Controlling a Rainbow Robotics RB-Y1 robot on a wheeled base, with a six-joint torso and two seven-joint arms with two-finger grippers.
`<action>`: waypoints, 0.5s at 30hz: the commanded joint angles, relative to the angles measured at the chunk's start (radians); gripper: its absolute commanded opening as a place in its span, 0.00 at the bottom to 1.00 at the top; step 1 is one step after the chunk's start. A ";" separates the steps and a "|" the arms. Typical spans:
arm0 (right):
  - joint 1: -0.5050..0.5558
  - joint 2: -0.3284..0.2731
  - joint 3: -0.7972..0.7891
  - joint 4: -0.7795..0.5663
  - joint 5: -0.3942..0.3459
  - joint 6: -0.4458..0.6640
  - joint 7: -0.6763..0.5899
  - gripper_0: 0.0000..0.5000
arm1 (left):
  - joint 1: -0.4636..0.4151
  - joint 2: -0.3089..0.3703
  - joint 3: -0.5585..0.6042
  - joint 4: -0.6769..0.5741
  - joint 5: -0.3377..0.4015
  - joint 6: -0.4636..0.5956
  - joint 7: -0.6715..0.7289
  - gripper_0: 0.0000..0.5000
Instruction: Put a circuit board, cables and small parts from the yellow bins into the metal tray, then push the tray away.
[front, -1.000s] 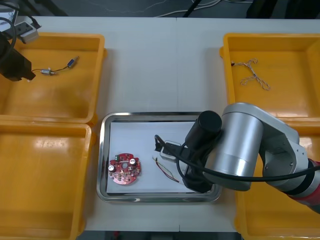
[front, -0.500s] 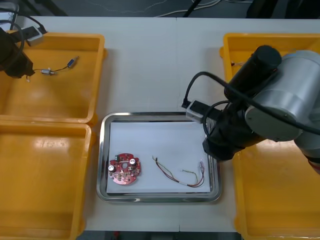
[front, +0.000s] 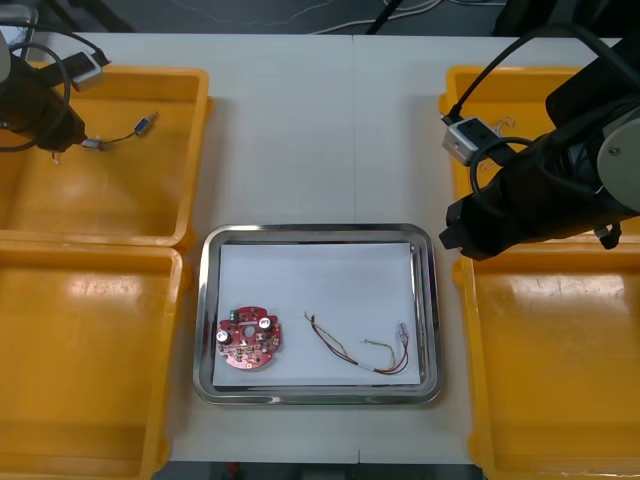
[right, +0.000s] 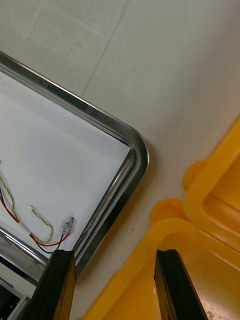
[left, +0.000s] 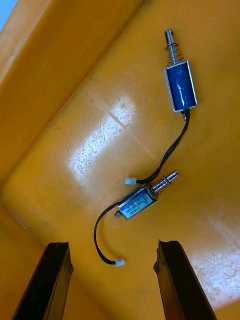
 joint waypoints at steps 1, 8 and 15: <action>0.030 -0.061 -0.073 -0.036 -0.013 0.003 -0.083 0.92 | -0.050 -0.023 -0.012 0.022 -0.020 -0.058 -0.204 1.00; 0.067 -0.146 -0.119 -0.036 -0.016 0.003 -0.196 0.92 | -0.050 -0.035 -0.007 0.063 -0.051 -0.118 -0.233 1.00; 0.116 -0.206 -0.192 -0.036 -0.018 0.003 -0.212 0.92 | -0.090 -0.035 -0.004 0.183 -0.063 -0.147 -0.240 1.00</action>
